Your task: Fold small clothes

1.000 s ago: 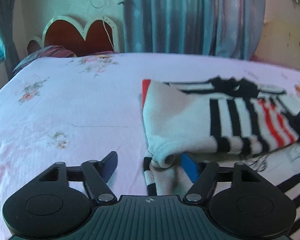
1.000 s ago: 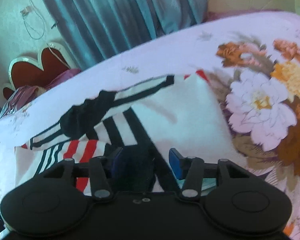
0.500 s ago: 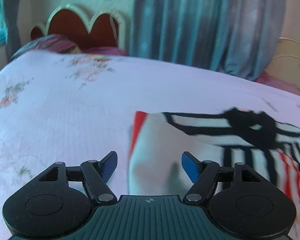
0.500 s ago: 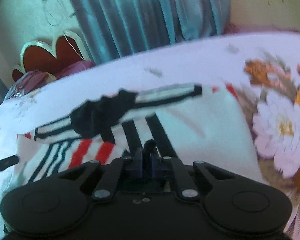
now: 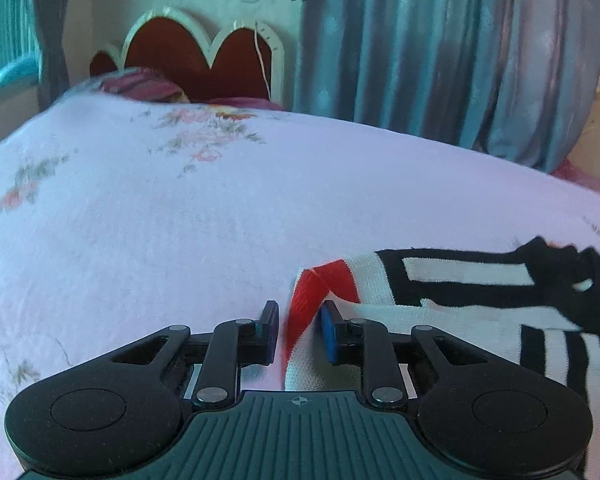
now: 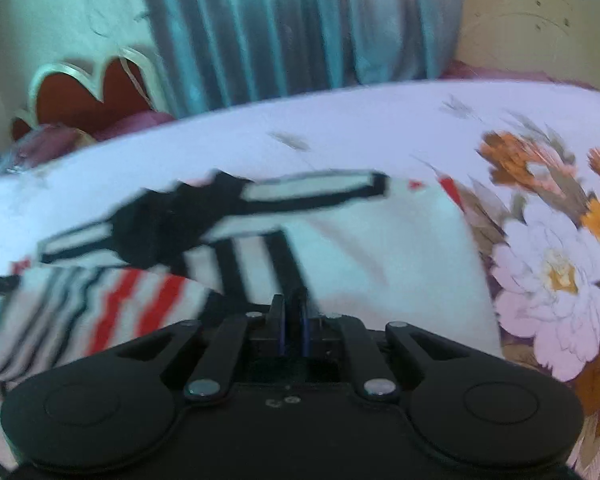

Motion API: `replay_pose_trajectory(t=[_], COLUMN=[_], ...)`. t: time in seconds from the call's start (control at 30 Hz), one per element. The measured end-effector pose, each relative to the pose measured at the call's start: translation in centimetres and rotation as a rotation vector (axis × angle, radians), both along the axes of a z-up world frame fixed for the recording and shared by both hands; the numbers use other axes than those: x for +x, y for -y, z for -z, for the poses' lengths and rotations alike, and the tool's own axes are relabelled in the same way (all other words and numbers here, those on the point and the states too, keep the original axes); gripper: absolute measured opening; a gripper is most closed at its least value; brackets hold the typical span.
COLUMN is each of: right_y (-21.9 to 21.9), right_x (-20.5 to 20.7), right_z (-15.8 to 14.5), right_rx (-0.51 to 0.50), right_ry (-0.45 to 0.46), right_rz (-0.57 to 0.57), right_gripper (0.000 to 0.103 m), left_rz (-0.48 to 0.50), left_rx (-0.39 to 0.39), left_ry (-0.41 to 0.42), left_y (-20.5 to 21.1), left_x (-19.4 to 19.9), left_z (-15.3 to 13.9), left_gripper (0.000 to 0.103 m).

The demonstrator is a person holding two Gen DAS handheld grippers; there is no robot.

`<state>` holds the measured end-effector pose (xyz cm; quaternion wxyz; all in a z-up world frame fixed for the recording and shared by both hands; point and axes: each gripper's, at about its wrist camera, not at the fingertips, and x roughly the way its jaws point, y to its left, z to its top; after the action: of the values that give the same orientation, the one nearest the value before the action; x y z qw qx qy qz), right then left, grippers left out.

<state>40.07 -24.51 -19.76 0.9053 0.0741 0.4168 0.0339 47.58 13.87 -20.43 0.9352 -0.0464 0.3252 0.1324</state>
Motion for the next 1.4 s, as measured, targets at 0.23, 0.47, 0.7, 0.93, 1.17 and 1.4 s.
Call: replay_pose_trajectory(t=[0.23,0.47,0.7,0.93,1.17,1.4], right_y=[0.2,-1.5,-5.7,-3.2,-2.8,-2.3], right_x=[-0.8,-1.5,-2.2,-3.4,-3.3,-3.1], right_z=[-1.6,-4.0,-2.1,-0.8,-1.1,-1.7], right_rx=[-0.009,0.071,0.058,-0.110,-0.119,-0.083], right_ry=[0.051,0.082,-0.011,-0.003,-0.028,-0.041], right_rz=[0.008,-0.070,-0.209,-0.193,-0.215,-0.211], right_gripper=[0.025,0.025,0.024,0.022,0.025,0.028], left_rz=[0.034,0.151,0.207,0.204,0.173,0.134], left_rx=[0.089,0.044,0.018,0.059,0.082,0.088], left_ry=[0.008,0.040,-0.022,-0.031,-0.067,-0.087], left_y=[1.7,5.5,9.5,8.7,9.4,9.9], left_x=[-2.6,-8.2,-10.9,-12.0,-11.3,-11.3], left_z=[-2.7,-4.8,-2.4,-0.9,-1.3,-1.9], left_gripper=[0.023,0.023,0.023,0.023,0.023,0.024])
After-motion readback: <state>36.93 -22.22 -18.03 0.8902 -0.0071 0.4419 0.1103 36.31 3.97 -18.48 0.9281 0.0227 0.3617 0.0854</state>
